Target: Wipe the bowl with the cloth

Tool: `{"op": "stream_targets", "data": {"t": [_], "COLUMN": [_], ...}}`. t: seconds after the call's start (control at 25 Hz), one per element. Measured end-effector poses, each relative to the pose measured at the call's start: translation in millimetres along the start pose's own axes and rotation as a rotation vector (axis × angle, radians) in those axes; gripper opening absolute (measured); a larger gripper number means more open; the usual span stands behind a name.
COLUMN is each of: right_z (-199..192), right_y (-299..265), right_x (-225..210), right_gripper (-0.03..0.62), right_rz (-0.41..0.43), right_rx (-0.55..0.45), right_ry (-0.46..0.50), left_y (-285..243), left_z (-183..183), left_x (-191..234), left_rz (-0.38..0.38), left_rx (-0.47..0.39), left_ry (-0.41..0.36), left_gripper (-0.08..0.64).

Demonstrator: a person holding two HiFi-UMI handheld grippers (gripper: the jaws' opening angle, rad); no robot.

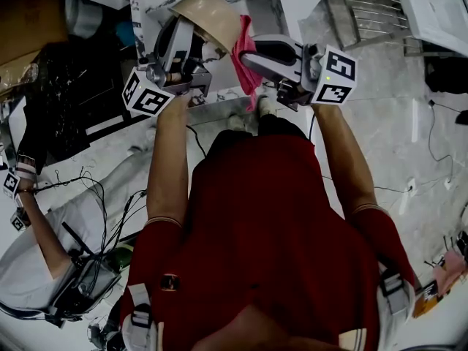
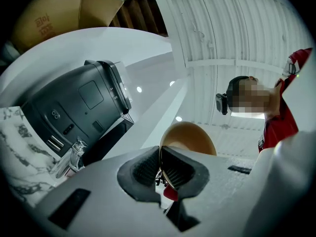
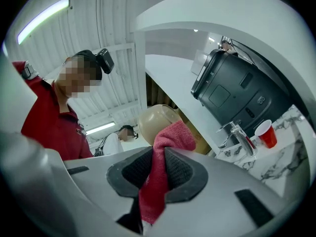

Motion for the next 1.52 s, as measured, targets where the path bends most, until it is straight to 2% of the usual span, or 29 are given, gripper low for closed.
{"op": "stream_targets", "data": {"t": [0.2, 0.4, 0.68, 0.88, 1.2, 1.4, 1.52], "right_z": [-0.9, 4.5, 5.3, 4.7, 7.0, 12.0, 15.8], "right_y": [3.0, 5.0, 3.7, 2.6, -2.5, -1.0, -0.8], "right_x": [7.5, 10.6, 12.9, 13.2, 21.2, 20.5, 20.3], "right_gripper": [0.069, 0.069, 0.069, 0.069, 0.069, 0.069, 0.069], "right_rz": [0.011, -0.013, -0.109, -0.154, -0.175, -0.181, -0.153], "right_rx": [0.023, 0.034, 0.057, 0.110, 0.189, 0.220, 0.252], "right_ry": [0.029, 0.088, 0.245, 0.360, 0.524, 0.603, 0.636], "left_y": [7.8, 15.6, 19.4, 20.9, 31.9, 34.4, 35.2], "left_z": [1.4, 5.5, 5.9, 7.1, 7.1, 0.6, -4.6], "left_x": [3.0, 7.1, 10.2, 12.5, 17.6, 19.3, 19.3], "left_rz": [0.019, 0.076, 0.160, 0.189, 0.178, 0.170, 0.136], "left_rx": [0.044, 0.099, 0.208, 0.297, 0.373, 0.472, 0.533], "left_ry": [-0.003, -0.043, -0.120, -0.160, -0.089, -0.057, -0.017], "left_gripper": [0.020, 0.020, 0.020, 0.020, 0.020, 0.020, 0.020]}}
Point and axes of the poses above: the fingertips, and each gripper's own axes: y backward along the fingers, x to its left, z out of its top, the point moved 7 cm from there along y, backward along the fingers, and after that the axes turned 11 degrees about -z, right-handed, at the moved point
